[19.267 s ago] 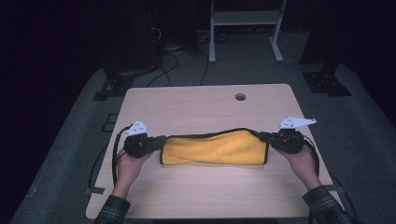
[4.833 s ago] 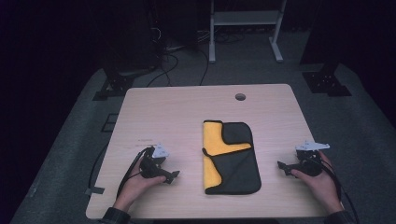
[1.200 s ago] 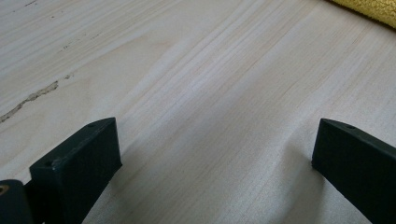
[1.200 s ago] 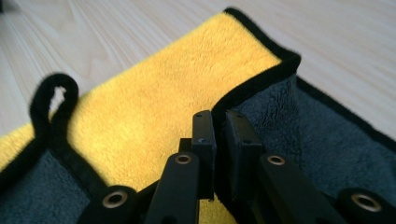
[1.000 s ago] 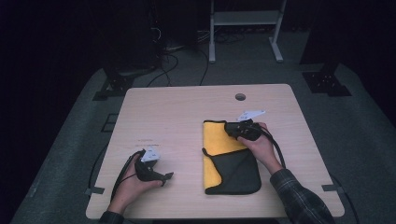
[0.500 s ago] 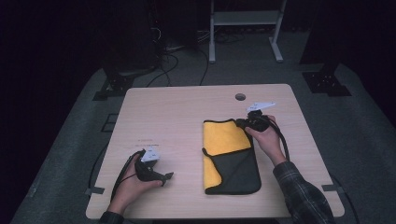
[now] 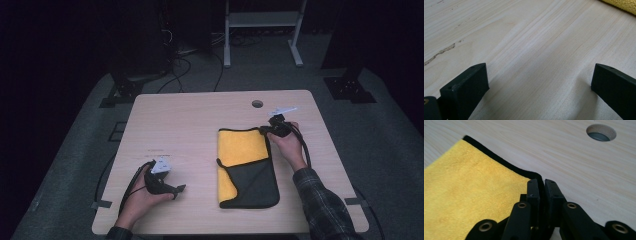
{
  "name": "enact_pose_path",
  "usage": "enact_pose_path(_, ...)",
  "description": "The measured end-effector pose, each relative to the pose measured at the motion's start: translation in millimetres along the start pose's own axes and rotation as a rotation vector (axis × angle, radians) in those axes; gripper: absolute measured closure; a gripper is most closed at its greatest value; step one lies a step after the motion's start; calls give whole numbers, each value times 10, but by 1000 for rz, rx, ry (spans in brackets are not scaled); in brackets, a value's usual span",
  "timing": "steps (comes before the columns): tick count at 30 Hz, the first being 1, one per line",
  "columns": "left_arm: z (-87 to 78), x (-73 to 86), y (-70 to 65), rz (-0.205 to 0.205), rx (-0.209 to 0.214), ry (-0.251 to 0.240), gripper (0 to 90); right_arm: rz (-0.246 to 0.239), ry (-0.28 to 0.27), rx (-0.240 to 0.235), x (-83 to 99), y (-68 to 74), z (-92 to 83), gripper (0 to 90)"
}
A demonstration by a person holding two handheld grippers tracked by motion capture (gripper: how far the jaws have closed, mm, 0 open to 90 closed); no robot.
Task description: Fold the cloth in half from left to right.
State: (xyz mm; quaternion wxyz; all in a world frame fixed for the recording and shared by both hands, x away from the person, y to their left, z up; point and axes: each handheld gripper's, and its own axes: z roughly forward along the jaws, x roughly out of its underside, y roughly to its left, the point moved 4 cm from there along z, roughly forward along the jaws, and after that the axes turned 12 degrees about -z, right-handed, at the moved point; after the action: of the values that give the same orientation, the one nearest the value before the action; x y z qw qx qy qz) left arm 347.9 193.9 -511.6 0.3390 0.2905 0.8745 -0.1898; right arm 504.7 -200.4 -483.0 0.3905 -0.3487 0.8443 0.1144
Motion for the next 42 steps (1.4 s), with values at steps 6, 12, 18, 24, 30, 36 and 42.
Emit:
enact_pose_path(6, 0, 0, 0, 0, 0, 0, 0, -5, 27, 41, 74, -56, 71, 812)
enact_pose_path(12, 0, 0, 0, 0, 0, 0, 0, 22, 23, 53, 134, -145, 47, 758)
enact_pose_path(18, 0, 0, 0, 0, 0, 0, 0, 40, -17, 94, 115, -188, -61, 733)
enact_pose_path(24, 0, 0, 0, 0, 0, 0, 0, 13, -63, 40, 60, -45, -242, 717)
enact_pose_path(30, 0, 0, 0, 0, 0, 0, 0, -3, -105, -11, 31, 174, -400, 692)
enact_pose_path(36, -2, 0, 0, 0, 0, 2, 0, -16, -122, -55, 13, 377, -567, 672)
enact_pose_path(42, -2, 0, 1, 0, 0, 2, 0, -26, -122, -110, 70, 511, -654, 646)
